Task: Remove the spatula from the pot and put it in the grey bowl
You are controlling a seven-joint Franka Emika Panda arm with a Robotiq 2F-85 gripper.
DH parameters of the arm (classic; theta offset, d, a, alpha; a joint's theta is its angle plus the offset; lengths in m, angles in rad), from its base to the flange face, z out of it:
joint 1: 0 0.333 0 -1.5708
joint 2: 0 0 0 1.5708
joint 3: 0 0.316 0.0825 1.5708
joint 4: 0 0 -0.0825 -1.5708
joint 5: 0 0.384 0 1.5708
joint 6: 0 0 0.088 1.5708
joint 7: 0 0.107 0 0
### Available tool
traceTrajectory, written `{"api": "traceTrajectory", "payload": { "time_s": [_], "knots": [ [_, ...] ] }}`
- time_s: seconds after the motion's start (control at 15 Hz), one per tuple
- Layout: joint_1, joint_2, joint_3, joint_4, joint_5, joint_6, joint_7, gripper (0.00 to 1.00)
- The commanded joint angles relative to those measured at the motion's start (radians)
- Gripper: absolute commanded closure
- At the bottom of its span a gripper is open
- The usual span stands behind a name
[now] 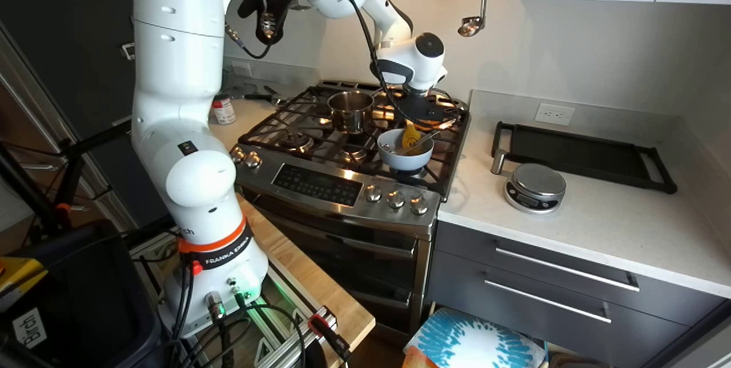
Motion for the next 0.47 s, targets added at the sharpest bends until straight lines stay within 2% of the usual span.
{"api": "traceTrajectory", "payload": {
  "time_s": [0.0,0.13,0.27,0.33,0.4],
  "knots": [
    [0.026,-0.123,0.032,-0.119,0.039,0.112,-0.063,0.00],
    [0.045,-0.177,0.056,-0.164,0.043,0.174,-0.081,0.00],
    [0.068,-0.222,0.083,-0.199,0.025,0.186,-0.097,0.00],
    [0.049,-0.151,0.068,-0.123,0.018,0.160,-0.065,0.00],
    [0.059,-0.175,0.078,-0.141,0.018,0.167,-0.070,0.00]
  ]
}}
